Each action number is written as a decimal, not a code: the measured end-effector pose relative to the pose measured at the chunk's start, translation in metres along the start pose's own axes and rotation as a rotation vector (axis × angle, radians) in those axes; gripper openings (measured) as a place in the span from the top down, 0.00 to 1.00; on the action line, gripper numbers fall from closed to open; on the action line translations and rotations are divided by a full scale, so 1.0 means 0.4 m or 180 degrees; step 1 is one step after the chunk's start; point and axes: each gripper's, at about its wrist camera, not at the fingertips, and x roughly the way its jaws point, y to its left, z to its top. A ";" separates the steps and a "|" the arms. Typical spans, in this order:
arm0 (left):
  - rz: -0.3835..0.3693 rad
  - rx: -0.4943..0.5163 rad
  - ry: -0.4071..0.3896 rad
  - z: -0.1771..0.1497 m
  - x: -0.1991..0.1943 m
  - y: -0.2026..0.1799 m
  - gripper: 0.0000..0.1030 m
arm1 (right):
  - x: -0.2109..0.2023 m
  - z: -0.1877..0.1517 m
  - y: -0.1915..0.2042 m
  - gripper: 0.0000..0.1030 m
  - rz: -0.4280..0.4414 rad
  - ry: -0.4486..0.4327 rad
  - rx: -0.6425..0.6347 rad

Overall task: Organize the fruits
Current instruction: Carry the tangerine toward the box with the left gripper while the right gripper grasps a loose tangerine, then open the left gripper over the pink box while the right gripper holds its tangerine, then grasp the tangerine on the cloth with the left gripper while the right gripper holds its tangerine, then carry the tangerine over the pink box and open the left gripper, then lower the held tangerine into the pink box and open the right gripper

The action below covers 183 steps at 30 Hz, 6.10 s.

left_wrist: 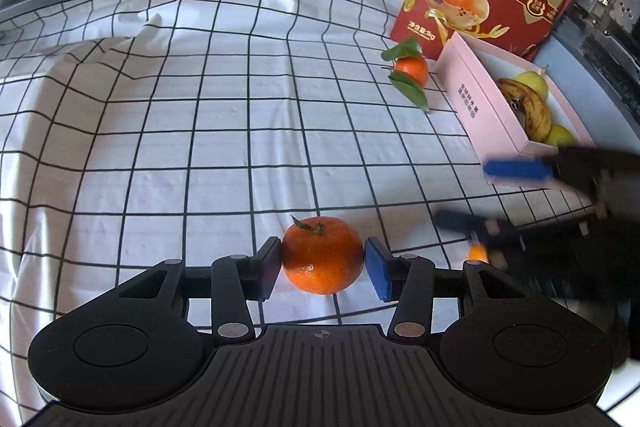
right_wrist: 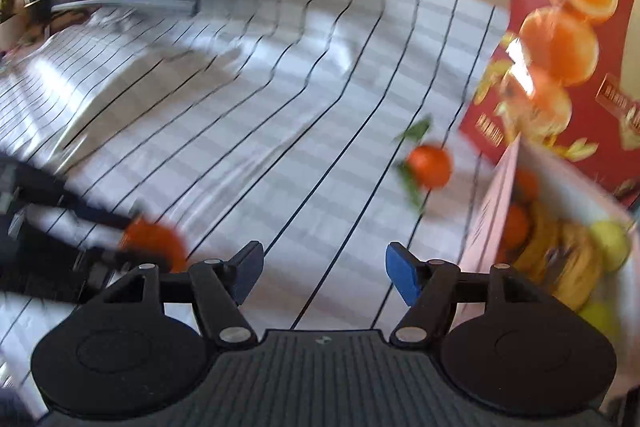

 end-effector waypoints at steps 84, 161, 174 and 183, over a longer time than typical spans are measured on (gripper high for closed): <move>-0.1429 0.1303 0.0333 0.041 0.138 -0.499 0.79 | -0.279 -0.488 -0.187 0.54 -0.1186 -0.0590 0.1385; -0.0890 0.0694 -0.0233 0.084 0.077 -0.342 0.65 | -0.269 -0.220 -0.399 0.55 -0.1042 -0.0945 0.1477; -0.0729 0.0424 -0.0083 0.034 0.078 -0.207 0.65 | -0.090 -0.095 -0.519 0.37 -0.1168 -0.0838 0.1518; -0.0533 0.0210 -0.0022 0.063 0.106 -0.141 0.65 | -0.110 -0.059 -0.311 0.36 -0.1018 -0.0801 0.0796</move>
